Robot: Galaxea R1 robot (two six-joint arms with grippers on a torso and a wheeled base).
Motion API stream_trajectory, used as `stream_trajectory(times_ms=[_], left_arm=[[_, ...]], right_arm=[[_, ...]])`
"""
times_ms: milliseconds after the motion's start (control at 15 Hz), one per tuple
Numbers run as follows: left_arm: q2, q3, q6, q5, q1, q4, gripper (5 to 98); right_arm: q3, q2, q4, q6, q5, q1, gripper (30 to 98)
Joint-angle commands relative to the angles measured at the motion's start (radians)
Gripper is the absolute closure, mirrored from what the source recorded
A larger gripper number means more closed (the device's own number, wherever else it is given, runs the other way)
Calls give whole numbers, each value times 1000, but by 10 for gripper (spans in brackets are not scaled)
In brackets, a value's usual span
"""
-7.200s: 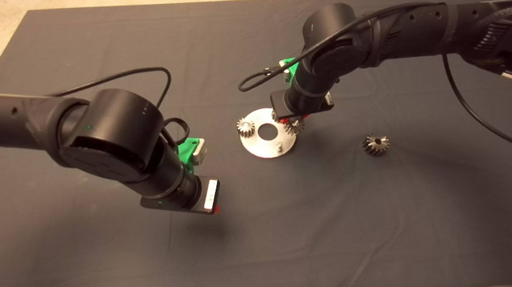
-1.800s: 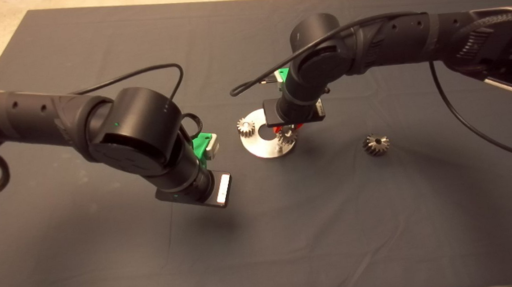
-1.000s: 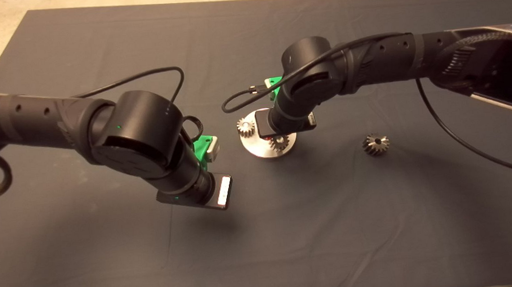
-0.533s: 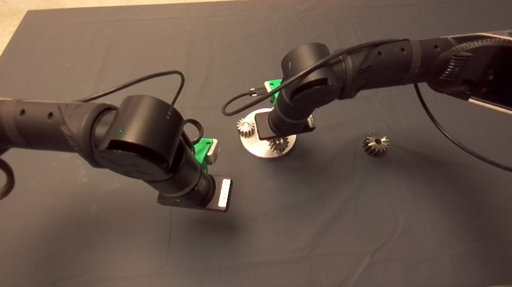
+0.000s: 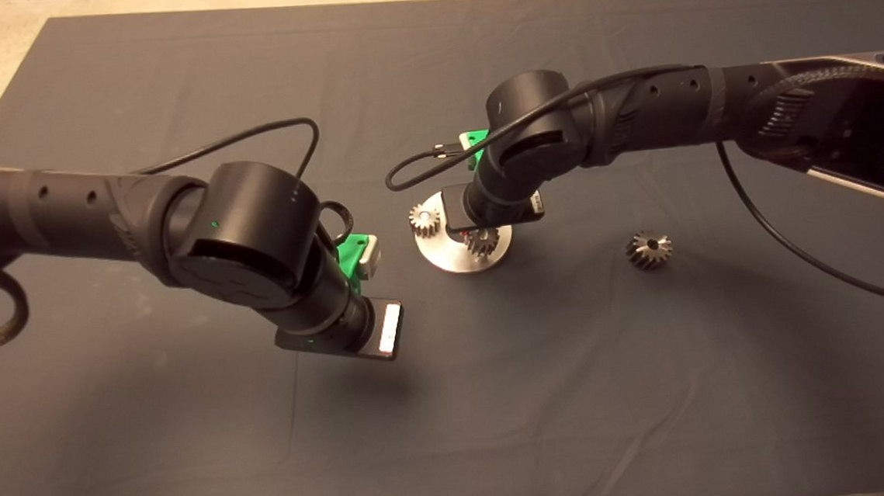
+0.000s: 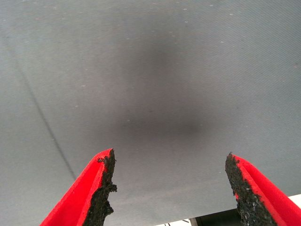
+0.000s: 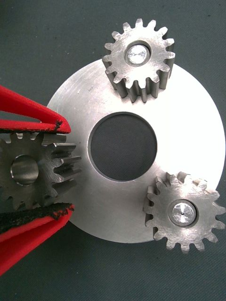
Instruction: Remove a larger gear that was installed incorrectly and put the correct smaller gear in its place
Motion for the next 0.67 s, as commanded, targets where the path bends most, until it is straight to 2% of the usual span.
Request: stream_trajectory(times_ms=[0,333,600], left_arm=[[9,-4,4,133,-4,10,444],[12,-35,16,133,4,10,444],[15,-39,16,133,5,10,444]], right_arm=[[-10,3,-46,-2,-128,1,972],[-8,2,-40,-2,-128,3,973],[-1,2,0,0,-128,7,973]])
